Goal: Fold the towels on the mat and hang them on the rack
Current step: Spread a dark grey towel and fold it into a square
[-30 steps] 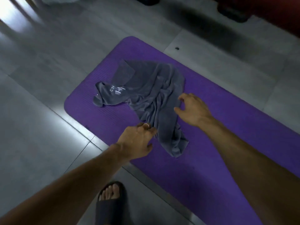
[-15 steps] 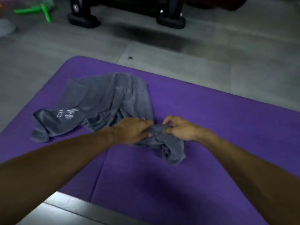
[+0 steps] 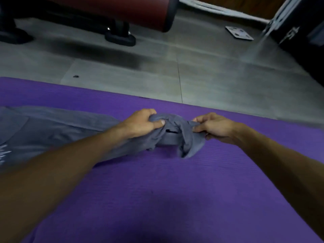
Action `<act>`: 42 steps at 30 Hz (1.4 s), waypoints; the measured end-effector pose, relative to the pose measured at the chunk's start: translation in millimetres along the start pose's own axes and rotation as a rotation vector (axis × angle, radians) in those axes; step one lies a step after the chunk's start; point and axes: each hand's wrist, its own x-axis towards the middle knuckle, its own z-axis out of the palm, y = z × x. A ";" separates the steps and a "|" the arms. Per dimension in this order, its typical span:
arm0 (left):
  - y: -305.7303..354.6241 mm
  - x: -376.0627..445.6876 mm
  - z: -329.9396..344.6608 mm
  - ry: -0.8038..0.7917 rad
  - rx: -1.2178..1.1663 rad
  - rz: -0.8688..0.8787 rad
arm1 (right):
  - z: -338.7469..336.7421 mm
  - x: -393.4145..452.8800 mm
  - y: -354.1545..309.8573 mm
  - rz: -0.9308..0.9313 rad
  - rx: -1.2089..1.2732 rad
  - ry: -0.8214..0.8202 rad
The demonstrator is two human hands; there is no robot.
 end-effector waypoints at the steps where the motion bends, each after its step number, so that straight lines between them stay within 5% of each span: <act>1: 6.0 -1.1 3.5 -0.016 -0.006 0.024 | -10.5 -5.2 8.2 0.024 0.013 -0.051; 6: 34.7 5.0 47.5 -0.122 0.201 0.175 | -47.2 -38.8 63.5 0.098 0.227 0.069; 9: 52.6 13.8 93.3 -0.352 0.496 0.228 | -43.9 -40.9 114.9 0.056 0.314 0.219; 12: 57.6 9.7 142.1 -0.524 0.627 0.247 | -32.4 -32.5 158.6 0.033 0.411 0.166; 17: 44.6 20.6 182.0 -0.284 0.687 0.272 | -32.2 7.9 213.5 0.229 0.032 0.415; 21: 44.1 22.8 203.5 -0.428 0.843 0.294 | -14.3 9.6 216.5 0.386 -0.036 0.131; 23: 44.8 21.6 206.8 -0.339 0.770 0.340 | -6.8 13.4 218.1 0.242 0.003 0.137; 26: 60.3 27.2 203.3 -0.034 0.513 0.440 | -31.0 15.0 212.8 -0.061 0.344 0.491; 28: 81.2 30.4 202.7 0.195 0.487 0.510 | -65.7 5.0 206.4 -0.238 0.330 0.683; 30: 93.5 29.3 210.5 0.109 0.525 0.549 | -91.2 -8.1 217.4 -0.317 0.153 0.750; 33: 93.0 25.9 226.3 -0.426 0.506 0.420 | -104.7 -30.7 261.1 -0.082 -0.065 0.461; 34: 91.4 25.9 232.2 -0.455 0.508 0.404 | -104.7 -36.4 274.8 0.062 -0.148 0.270; 36: 91.1 33.8 240.7 -0.264 0.487 0.429 | -107.3 -34.2 292.5 0.250 -0.227 0.169; 39: 91.7 60.9 244.3 0.017 0.580 0.381 | -115.6 -2.8 293.4 0.278 -0.083 0.541; 42: 82.9 88.0 238.6 -0.098 0.823 0.069 | -113.2 33.6 293.9 0.353 -0.059 0.534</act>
